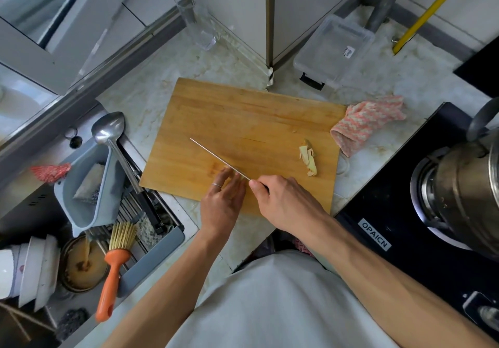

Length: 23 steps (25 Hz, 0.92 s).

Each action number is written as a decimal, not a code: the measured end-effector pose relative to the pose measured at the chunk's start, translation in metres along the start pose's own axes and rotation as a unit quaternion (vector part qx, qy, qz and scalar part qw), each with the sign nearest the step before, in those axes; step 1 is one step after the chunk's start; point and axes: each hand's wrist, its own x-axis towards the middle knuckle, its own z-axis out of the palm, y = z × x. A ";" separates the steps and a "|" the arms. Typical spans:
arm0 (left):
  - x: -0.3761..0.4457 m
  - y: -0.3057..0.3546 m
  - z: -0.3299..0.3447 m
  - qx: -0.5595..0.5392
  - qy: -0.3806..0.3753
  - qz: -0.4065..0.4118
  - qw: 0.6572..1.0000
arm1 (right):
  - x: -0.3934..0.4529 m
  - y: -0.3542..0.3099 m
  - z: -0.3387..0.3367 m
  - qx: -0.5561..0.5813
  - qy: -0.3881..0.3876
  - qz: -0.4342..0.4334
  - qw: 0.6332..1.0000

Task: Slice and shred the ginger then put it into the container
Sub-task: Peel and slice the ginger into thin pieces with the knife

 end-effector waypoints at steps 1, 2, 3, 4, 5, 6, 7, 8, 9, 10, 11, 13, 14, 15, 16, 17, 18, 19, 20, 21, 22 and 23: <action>0.000 0.000 0.000 -0.002 0.003 0.001 1.000 | 0.002 0.000 0.000 0.005 -0.002 0.000 1.000; -0.001 -0.001 0.000 -0.005 0.006 0.002 1.000 | 0.003 -0.001 -0.001 0.010 -0.003 0.000 1.000; -0.001 -0.002 0.000 -0.008 0.011 0.006 1.000 | 0.004 -0.001 -0.002 0.014 -0.004 0.001 1.000; -0.002 -0.004 0.000 -0.010 0.014 0.012 1.000 | 0.005 -0.001 -0.003 0.014 -0.007 0.003 1.000; -0.002 -0.005 -0.001 -0.012 0.016 0.019 1.000 | 0.006 -0.002 -0.004 0.011 -0.009 0.005 1.000; -0.003 -0.006 -0.001 -0.013 0.018 0.028 0.999 | 0.006 -0.002 -0.004 0.008 -0.010 0.005 1.000; -0.003 -0.007 -0.001 -0.012 0.021 0.035 0.999 | 0.006 -0.003 -0.005 0.009 -0.011 0.006 1.000; -0.002 -0.008 0.000 -0.011 0.025 0.036 0.999 | 0.006 -0.003 -0.006 0.011 -0.012 0.006 1.000; -0.002 -0.007 0.001 -0.012 0.029 0.034 0.999 | 0.007 -0.003 -0.007 0.016 -0.011 0.009 1.000; -0.002 -0.007 0.003 -0.016 0.032 0.031 0.999 | 0.008 -0.002 -0.008 0.026 -0.012 0.012 1.000; -0.002 -0.007 0.004 -0.020 0.036 0.033 0.999 | 0.009 -0.001 -0.010 0.036 -0.012 0.015 0.999; -0.003 -0.007 0.006 -0.027 0.045 0.041 0.998 | 0.011 -0.001 -0.012 0.046 -0.014 0.014 0.999; -0.003 -0.008 0.006 -0.028 0.047 0.042 0.998 | 0.012 -0.002 -0.012 0.046 -0.014 0.010 0.999; -0.003 -0.008 0.005 -0.030 0.046 0.042 0.998 | 0.013 -0.003 -0.012 0.047 -0.015 0.006 0.999; -0.003 -0.008 0.005 -0.032 0.046 0.042 0.998 | 0.013 -0.004 -0.013 0.047 -0.017 0.005 0.999; -0.003 -0.008 0.005 -0.034 0.046 0.042 0.997 | 0.013 -0.004 -0.014 0.046 -0.020 0.006 0.999; -0.003 -0.007 0.005 -0.035 0.047 0.043 0.997 | 0.013 -0.002 -0.015 0.043 -0.024 0.008 0.999; -0.002 -0.008 0.005 -0.034 0.048 0.043 0.997 | 0.012 0.000 -0.017 0.039 -0.027 0.010 0.999; -0.002 -0.008 0.006 -0.031 0.050 0.043 0.997 | 0.011 0.002 -0.019 0.037 -0.029 0.012 0.999; -0.002 -0.008 0.006 -0.030 0.052 0.042 0.997 | 0.011 0.004 -0.020 0.038 -0.029 0.014 0.999; -0.002 -0.008 0.008 -0.030 0.057 0.041 0.997 | 0.011 0.005 -0.020 0.040 -0.028 0.014 0.999; -0.002 -0.008 0.009 -0.031 0.061 0.040 0.997 | 0.012 0.005 -0.019 0.042 -0.027 0.014 0.999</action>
